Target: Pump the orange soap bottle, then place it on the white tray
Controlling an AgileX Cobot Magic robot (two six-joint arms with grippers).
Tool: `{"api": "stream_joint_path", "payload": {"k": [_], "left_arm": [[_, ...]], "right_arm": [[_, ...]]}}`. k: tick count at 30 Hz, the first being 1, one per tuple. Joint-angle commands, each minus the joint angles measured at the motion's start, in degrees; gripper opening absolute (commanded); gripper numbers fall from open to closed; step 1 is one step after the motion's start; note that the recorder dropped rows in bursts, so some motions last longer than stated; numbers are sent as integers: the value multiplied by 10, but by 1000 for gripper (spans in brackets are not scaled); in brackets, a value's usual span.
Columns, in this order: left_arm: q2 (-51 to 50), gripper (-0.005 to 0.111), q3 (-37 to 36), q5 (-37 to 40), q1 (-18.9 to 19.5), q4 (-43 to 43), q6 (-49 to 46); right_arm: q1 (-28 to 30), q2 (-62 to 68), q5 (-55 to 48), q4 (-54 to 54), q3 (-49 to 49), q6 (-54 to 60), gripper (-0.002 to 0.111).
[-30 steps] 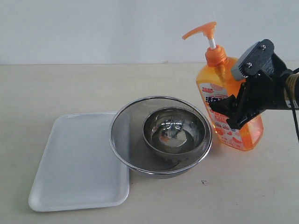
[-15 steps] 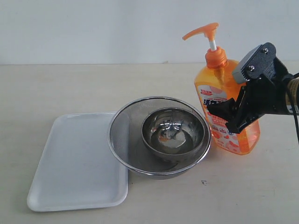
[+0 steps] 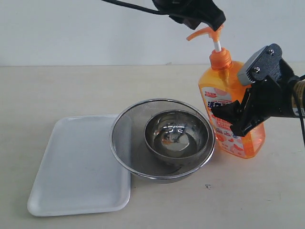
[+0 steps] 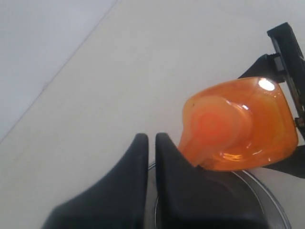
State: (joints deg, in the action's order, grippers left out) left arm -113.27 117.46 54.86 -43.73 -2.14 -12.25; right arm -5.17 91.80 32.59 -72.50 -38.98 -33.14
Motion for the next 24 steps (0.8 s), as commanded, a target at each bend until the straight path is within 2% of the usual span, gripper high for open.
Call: {"api": "stream_joint_path", "payload": {"k": [1,7,24], "left_arm": [[0,5,-2,-10,-1,-10,9],[0,5,-2,-15,-1,-28,13],[0,5,-2,15,-1,18,8]], "right_arm": [[-1,1,-9,-13,7,2,0],[-1,1,-9,-13,7,2,0],[-1,1,-7,-13,7,2,0]]}}
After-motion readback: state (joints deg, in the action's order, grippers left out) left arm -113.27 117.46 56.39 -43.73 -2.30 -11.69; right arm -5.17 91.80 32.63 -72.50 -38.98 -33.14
